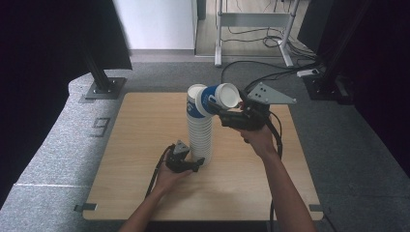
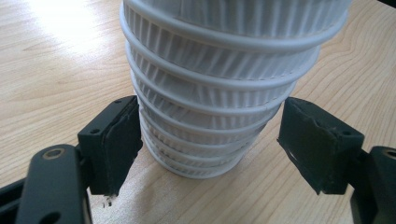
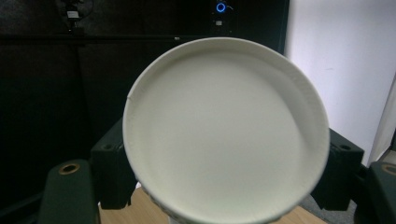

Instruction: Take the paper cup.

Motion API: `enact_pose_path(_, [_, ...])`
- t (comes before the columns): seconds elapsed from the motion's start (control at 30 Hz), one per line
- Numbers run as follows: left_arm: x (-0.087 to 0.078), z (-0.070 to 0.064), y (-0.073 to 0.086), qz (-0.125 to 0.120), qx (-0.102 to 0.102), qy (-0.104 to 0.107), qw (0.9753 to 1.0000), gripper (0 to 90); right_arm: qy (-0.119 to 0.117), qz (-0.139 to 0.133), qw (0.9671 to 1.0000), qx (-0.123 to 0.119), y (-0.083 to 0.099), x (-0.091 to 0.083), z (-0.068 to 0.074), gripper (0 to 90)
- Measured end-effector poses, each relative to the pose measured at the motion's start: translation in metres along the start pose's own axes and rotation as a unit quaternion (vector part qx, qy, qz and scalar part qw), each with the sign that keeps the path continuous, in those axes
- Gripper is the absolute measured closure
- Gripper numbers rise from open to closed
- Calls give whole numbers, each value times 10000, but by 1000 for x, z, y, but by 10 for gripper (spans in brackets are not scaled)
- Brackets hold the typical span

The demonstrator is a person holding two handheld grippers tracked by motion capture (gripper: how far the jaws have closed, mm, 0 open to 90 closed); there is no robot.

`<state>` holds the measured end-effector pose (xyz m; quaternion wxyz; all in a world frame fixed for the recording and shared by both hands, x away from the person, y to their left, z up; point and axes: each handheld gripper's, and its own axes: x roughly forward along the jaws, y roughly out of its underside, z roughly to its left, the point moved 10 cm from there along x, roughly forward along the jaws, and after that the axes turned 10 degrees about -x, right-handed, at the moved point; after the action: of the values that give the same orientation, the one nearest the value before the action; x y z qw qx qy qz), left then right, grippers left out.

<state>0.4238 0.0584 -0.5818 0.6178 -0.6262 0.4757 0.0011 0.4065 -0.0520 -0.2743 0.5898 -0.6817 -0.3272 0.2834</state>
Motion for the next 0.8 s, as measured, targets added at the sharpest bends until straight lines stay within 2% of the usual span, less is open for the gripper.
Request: enact_pose_path(0.8, [0, 1, 0, 4, 8, -12, 10000, 214, -37, -74, 10000, 25, 13, -23, 2, 237])
